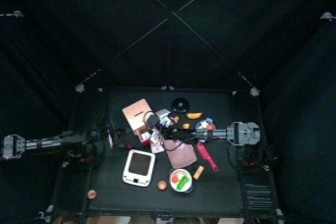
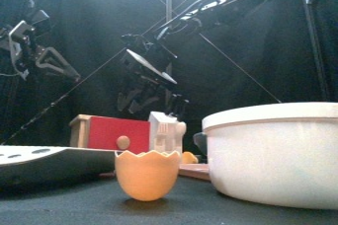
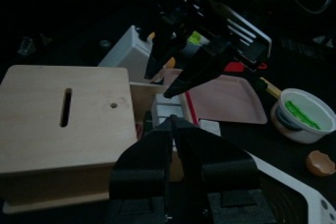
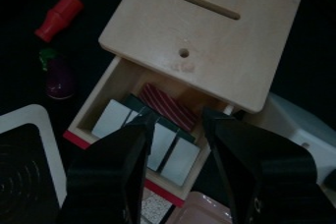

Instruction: Grab egg block

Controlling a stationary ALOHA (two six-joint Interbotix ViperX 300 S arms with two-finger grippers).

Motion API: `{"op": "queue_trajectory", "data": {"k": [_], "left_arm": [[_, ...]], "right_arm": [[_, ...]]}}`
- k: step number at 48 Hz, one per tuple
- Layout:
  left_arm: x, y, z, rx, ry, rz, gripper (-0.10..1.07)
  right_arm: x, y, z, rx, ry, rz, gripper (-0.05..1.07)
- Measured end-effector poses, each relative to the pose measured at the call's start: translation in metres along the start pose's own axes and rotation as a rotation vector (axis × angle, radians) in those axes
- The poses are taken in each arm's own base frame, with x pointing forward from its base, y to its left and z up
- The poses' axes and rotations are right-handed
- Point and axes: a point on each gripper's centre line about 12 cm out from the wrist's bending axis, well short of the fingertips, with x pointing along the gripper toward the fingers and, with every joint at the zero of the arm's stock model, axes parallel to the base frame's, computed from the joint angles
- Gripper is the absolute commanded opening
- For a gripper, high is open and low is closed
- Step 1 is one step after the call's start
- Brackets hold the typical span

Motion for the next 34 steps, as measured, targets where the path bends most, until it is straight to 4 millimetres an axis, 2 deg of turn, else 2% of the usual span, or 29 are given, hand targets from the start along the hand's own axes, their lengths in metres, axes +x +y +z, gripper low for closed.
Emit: {"op": "queue_trajectory", "data": {"k": [7, 11, 17, 22, 34], "left_arm": [[0.0, 0.0, 0.0, 0.003, 0.0, 0.0, 0.51], [0.0, 0.0, 0.0, 0.003, 0.0, -0.001, 0.51], [0.0, 0.0, 0.0, 0.003, 0.0, 0.0, 0.51], [0.0, 0.0, 0.0, 0.003, 0.0, 0.0, 0.51], [0.0, 0.0, 0.0, 0.002, 0.0, 0.0, 0.51]], "right_arm": [[-0.01, 0.012, -0.013, 0.04, 0.067, -0.013, 0.8], [-0.027, 0.021, -0.022, 0.072, 0.118, -0.018, 0.8], [-0.059, 0.049, -0.039, 0.088, 0.199, 0.002, 0.8], [-0.082, 0.06, -0.053, 0.145, 0.29, -0.015, 0.8], [-0.116, 0.061, -0.082, 0.257, 0.371, -0.163, 0.79]]}}
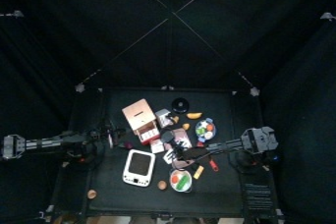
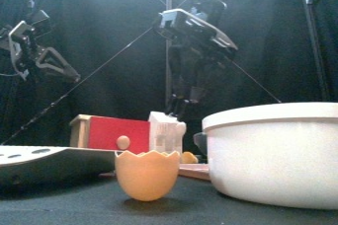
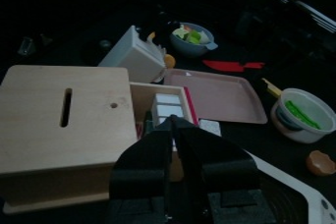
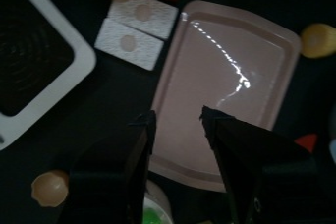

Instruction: Grab egg block

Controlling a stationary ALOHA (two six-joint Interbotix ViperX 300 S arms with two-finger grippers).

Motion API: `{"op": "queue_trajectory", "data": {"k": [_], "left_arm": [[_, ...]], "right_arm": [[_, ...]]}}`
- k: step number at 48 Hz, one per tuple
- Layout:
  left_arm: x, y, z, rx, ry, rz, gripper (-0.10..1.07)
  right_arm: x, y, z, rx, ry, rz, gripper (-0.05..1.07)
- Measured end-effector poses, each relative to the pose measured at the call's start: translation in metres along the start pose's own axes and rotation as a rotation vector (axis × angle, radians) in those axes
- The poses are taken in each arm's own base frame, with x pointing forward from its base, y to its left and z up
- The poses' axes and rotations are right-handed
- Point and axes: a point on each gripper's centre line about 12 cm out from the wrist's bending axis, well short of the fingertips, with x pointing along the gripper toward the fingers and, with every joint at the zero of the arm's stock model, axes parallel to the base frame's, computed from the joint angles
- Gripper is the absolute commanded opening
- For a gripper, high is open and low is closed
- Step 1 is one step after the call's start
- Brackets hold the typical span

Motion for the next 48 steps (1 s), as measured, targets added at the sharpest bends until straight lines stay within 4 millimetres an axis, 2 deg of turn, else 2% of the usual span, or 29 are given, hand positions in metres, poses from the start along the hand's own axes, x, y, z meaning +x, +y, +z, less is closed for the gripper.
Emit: {"op": "queue_trajectory", "data": {"k": [8, 15, 23, 37, 48], "left_arm": [[0.0, 0.0, 0.0, -0.003, 0.0, 0.0, 0.51], [0.0, 0.0, 0.0, -0.002, 0.0, 0.0, 0.51], [0.0, 0.0, 0.0, -0.002, 0.0, 0.0, 0.51], [0.0, 0.0, 0.0, -0.004, -0.001, -0.001, 0.51], [0.0, 0.0, 0.0, -0.005, -0.002, 0.0, 0.51]], "right_arm": [[-0.019, -0.003, -0.029, 0.106, -0.038, -0.032, 0.79], [-0.026, -0.011, -0.053, 0.19, -0.025, -0.033, 0.79], [-0.027, -0.023, -0.08, 0.32, 0.015, -0.051, 0.79], [-0.029, -0.022, -0.126, 0.493, 0.095, -0.064, 0.79], [-0.027, -0.025, -0.155, 0.575, 0.152, -0.08, 0.8]]}}
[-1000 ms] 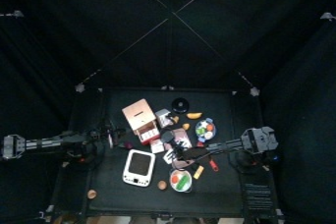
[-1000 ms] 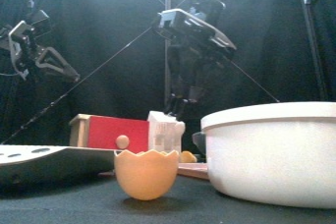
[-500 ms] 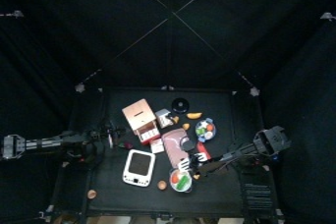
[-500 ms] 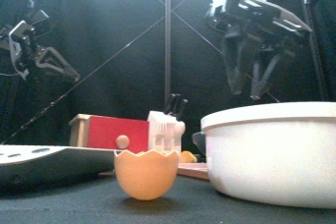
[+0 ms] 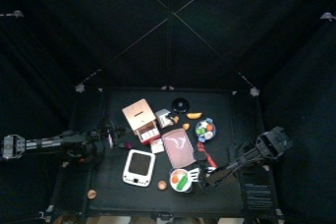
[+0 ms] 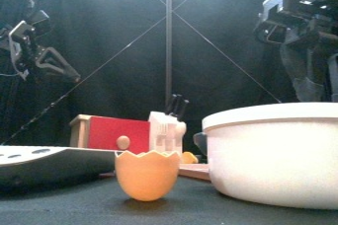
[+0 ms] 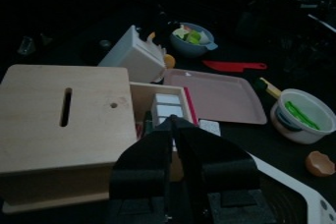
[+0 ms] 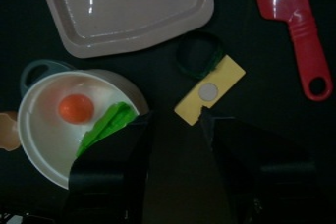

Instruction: Grab egg block

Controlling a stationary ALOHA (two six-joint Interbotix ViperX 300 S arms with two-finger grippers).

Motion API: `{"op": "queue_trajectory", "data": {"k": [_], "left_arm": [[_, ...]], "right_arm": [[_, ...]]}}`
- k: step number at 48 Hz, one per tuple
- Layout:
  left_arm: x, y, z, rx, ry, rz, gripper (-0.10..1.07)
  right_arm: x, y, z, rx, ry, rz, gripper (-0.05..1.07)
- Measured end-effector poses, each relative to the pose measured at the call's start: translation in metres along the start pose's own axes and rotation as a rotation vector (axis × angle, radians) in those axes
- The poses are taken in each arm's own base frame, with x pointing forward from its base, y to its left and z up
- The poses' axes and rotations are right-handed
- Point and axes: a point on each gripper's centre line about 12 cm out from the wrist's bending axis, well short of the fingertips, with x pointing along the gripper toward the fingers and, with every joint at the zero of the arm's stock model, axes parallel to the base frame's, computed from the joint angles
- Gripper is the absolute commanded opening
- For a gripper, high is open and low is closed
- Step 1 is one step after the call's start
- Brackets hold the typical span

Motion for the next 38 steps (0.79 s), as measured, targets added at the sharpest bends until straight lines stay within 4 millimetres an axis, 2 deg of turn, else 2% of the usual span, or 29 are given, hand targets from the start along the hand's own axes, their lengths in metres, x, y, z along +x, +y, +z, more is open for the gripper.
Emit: {"op": "queue_trajectory", "data": {"k": [14, 26, 38], "left_arm": [[0.0, 0.0, 0.0, 0.0, 0.0, 0.0, 0.51], [0.0, 0.0, 0.0, -0.003, 0.002, 0.001, 0.51], [0.0, 0.0, 0.0, -0.006, 0.002, 0.001, 0.51]], "right_arm": [[0.032, -0.02, -0.01, 0.059, 0.042, -0.022, 0.82], [0.041, -0.031, -0.01, 0.064, 0.046, -0.047, 0.91], [0.052, -0.031, -0.003, 0.079, 0.034, -0.063, 0.92]]}}
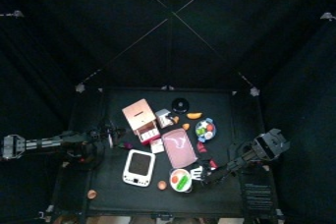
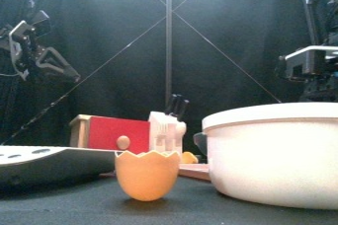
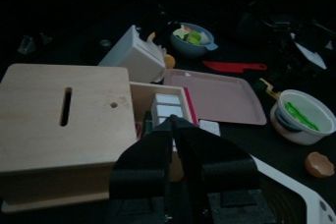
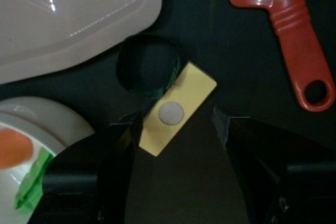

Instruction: Grab egg block

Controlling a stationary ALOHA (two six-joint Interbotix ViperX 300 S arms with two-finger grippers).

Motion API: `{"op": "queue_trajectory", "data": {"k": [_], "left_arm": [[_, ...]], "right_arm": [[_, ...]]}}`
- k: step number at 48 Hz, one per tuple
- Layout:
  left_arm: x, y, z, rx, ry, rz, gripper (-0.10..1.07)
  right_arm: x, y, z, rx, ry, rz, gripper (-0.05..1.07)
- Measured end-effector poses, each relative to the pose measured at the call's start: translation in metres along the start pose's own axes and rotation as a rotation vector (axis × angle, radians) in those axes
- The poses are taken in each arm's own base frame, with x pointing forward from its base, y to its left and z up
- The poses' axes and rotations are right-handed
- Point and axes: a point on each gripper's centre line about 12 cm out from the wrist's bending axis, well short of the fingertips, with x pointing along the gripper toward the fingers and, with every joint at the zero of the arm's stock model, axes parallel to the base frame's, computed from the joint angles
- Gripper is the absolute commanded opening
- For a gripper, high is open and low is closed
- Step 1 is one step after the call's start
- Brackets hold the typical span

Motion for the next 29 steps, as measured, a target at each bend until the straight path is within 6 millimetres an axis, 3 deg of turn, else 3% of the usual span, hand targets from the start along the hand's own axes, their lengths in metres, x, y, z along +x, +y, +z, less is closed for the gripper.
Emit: {"op": "queue_trajectory", "data": {"k": [9, 29], "left_arm": [[0.0, 0.0, 0.0, 0.0, 0.0, 0.0, 0.51], [0.0, 0.0, 0.0, 0.0, 0.0, 0.0, 0.51]], "right_arm": [[0.012, 0.005, 0.004, 0.005, 0.012, 0.009, 0.92], [0.013, -0.006, 0.001, 0.036, 0.054, -0.013, 0.88]]}}
